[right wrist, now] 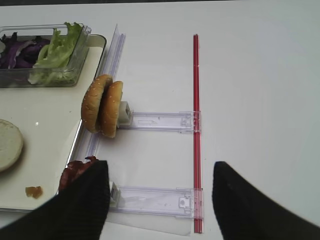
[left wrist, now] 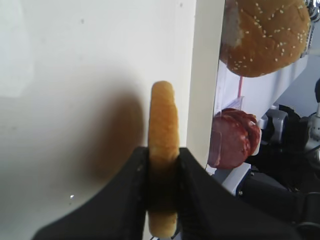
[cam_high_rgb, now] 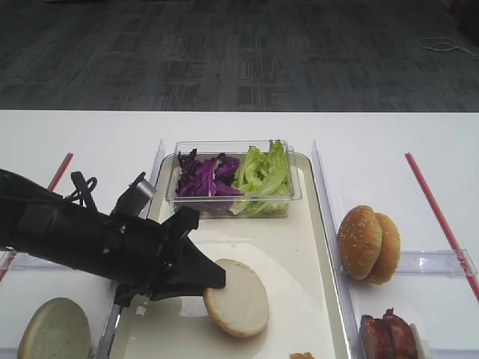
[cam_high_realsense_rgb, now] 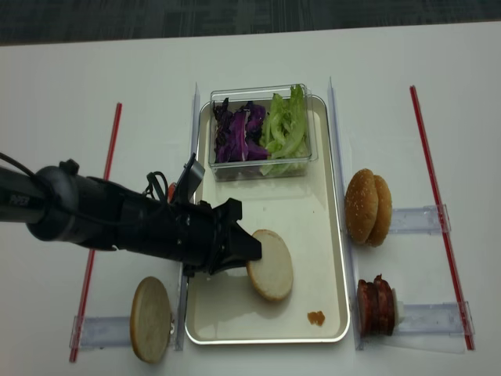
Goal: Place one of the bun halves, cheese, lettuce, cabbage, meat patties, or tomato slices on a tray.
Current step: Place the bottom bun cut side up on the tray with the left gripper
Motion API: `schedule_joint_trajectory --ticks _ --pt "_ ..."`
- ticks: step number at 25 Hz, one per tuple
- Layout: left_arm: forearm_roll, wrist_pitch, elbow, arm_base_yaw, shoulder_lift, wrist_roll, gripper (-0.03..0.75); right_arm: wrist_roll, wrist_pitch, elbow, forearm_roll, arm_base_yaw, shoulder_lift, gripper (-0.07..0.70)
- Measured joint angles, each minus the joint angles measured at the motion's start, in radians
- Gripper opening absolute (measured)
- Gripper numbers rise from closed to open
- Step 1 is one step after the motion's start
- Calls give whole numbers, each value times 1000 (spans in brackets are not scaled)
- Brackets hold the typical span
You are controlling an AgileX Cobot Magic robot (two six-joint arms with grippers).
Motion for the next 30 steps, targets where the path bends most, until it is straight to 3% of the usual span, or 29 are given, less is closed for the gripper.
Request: schedule_joint_trajectory --ticks 14,25,30 --pt "27 -24 0 0 0 0 158 0 0 0 0 0 0 454" --pt "30 -24 0 0 0 33 402 0 0 0 0 0 0 454" --pt "30 -24 0 0 0 35 454 0 0 0 0 0 0 454"
